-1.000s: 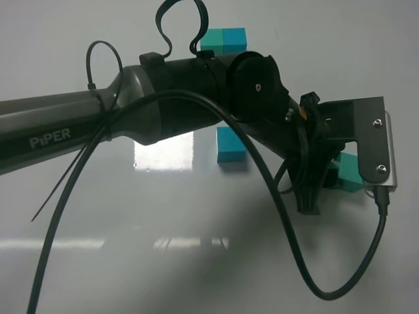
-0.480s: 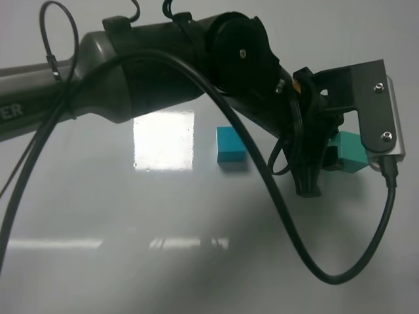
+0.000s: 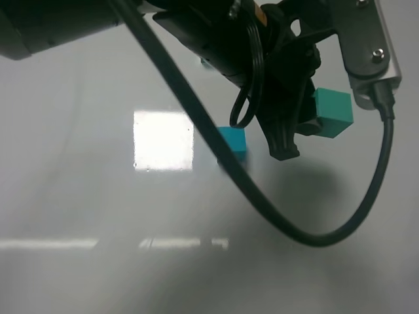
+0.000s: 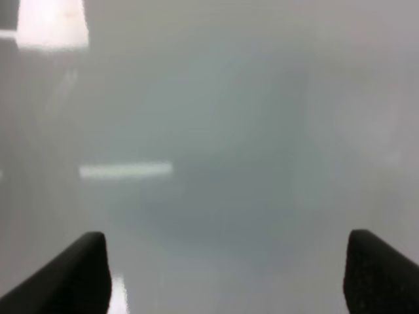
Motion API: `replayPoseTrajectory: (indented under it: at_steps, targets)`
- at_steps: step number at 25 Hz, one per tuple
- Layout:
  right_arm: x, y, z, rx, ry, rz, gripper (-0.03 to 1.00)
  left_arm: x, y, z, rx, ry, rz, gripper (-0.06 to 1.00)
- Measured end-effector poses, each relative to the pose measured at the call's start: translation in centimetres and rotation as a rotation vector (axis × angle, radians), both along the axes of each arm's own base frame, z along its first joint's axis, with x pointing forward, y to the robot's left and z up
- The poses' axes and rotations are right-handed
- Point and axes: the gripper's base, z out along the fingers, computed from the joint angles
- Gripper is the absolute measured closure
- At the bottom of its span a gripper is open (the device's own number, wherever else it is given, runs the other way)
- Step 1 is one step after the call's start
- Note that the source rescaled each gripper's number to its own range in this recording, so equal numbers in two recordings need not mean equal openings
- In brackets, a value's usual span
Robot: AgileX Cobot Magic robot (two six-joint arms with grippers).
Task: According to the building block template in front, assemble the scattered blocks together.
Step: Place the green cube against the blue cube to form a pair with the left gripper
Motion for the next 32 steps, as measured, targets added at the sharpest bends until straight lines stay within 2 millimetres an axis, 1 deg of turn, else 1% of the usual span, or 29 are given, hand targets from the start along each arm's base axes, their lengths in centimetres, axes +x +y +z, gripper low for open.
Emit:
replayPoseTrajectory:
  at_steps: [4,5,6,8,10,14,16,22,23,26,28,29,30,32]
  targets:
    - [0.0,0.0,0.0,-0.004,0.001,-0.003,0.3,-0.8,1.8,1.3,0.025,0.022,0.048,0.93]
    - [0.0,0.0,0.0,0.0,0.0,0.0,0.35,-1.0,2.2,1.6,0.031,0.027,0.054,0.93]
    - [0.0,0.0,0.0,-0.004,0.001,-0.003,0.43,-1.2,2.6,1.7,0.04,0.036,0.06,0.93]
    - [0.0,0.0,0.0,0.0,0.0,0.0,0.52,-1.7,3.3,2.2,0.046,0.055,0.071,0.93]
    - [0.0,0.0,0.0,-0.004,0.001,-0.003,0.57,-2.2,4.1,2.7,0.047,0.07,0.084,0.93]
    - [0.0,0.0,0.0,-0.004,0.001,-0.003,0.57,-3.0,6.0,4.0,0.057,0.077,0.136,0.93]
    - [0.0,0.0,0.0,-0.004,0.001,-0.003,0.59,-3.3,6.9,4.3,0.079,0.078,0.172,0.93]
    - [0.0,0.0,0.0,-0.003,0.0,-0.003,0.59,-4.0,8.5,5.1,0.086,0.094,0.22,0.93]
    - [0.0,0.0,0.0,-0.002,0.0,-0.004,0.59,-4.2,8.8,5.1,0.085,0.095,0.226,0.93]
    - [0.0,0.0,0.0,-0.002,0.0,-0.004,0.59,-4.2,10.0,4.5,0.098,0.109,0.263,0.93]
    - [0.0,0.0,0.0,-0.002,0.0,-0.004,0.59,-3.8,10.9,3.6,0.097,0.119,0.293,0.93]
    - [0.0,0.0,0.0,-0.002,0.0,-0.004,0.59,-3.6,11.5,3.2,0.088,0.12,0.31,0.93]
    - [0.0,0.0,0.0,-0.002,0.0,-0.004,0.61,-3.6,12.1,3.1,0.075,0.117,0.322,0.93]
    - [0.0,0.0,0.0,-0.002,0.0,-0.004,0.61,-3.4,13.3,2.4,0.054,0.111,0.349,0.93]
